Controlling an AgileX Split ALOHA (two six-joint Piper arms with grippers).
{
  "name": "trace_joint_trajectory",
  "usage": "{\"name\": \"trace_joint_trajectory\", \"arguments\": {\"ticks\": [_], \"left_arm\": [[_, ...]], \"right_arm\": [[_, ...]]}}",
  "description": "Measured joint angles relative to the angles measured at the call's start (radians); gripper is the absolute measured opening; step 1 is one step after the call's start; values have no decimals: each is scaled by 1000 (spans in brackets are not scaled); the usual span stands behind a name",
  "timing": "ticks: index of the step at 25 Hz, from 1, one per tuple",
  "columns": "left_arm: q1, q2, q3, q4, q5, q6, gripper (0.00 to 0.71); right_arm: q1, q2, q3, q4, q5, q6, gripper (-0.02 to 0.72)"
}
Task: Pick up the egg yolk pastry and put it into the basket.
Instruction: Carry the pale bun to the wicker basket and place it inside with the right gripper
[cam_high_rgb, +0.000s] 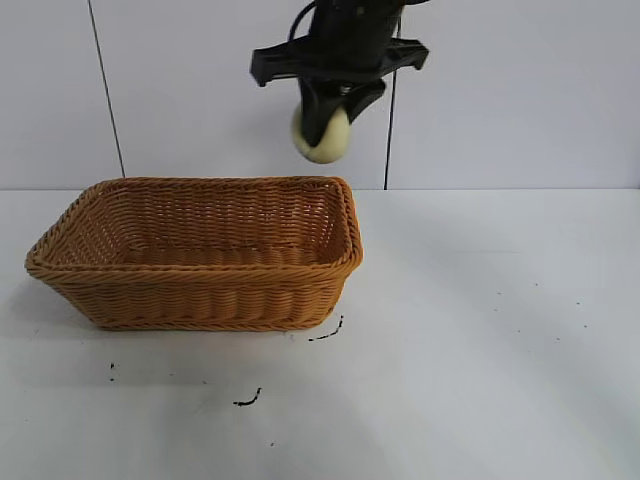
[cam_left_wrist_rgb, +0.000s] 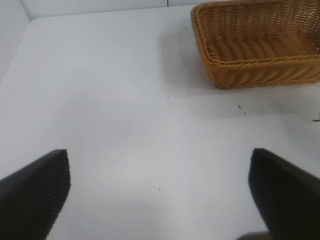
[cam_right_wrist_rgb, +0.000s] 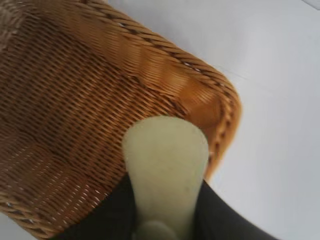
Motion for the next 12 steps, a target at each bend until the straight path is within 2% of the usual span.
{"name": "trace_joint_trajectory", "arguments": {"ticks": [6,12], "left_arm": [[0,0,0,0,0,0,697],[0,0,0,0,0,0,697]], "right_arm": [[80,92,-3,8,-121,-2,174],[85,210,-3,10,-185,1,176]]}}
